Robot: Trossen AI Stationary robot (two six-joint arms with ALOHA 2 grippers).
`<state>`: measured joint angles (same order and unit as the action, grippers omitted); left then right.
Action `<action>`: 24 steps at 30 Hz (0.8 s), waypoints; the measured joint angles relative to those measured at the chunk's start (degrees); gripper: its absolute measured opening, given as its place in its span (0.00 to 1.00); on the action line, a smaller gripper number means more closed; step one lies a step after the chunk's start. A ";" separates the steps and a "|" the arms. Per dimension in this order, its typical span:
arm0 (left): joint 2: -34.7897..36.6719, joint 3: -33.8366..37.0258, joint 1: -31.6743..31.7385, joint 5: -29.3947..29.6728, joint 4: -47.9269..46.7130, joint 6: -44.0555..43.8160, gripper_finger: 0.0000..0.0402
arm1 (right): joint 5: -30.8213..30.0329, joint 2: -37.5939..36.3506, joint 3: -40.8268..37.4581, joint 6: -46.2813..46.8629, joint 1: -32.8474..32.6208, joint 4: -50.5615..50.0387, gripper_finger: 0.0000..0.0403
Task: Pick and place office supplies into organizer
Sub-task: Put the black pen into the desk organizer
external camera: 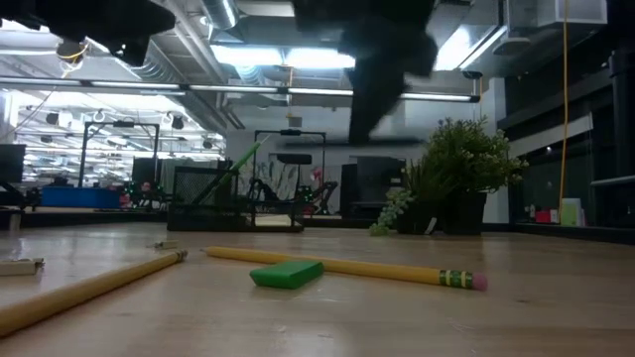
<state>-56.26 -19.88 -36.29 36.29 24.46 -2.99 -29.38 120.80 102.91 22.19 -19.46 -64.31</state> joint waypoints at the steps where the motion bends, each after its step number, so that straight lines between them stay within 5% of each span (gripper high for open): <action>1: 0.00 0.00 0.00 0.04 0.47 0.70 0.00 | -0.70 -1.01 0.15 -0.45 -0.01 -0.01 0.06; 13: -0.01 0.00 0.00 0.24 1.49 1.86 0.01 | -4.07 -15.22 -10.98 -1.58 -0.02 11.68 0.06; 18: 0.00 0.00 1.13 0.21 1.49 1.86 0.00 | -3.65 -22.12 -23.11 -4.70 -0.02 27.96 0.06; 24: -2.26 -0.02 5.31 -0.42 7.44 3.50 0.03 | 3.96 -28.51 -38.07 -15.67 0.23 60.46 0.06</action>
<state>-58.52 -19.90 -30.98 35.88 31.91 0.51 -25.42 92.29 64.84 6.52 -19.23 -3.84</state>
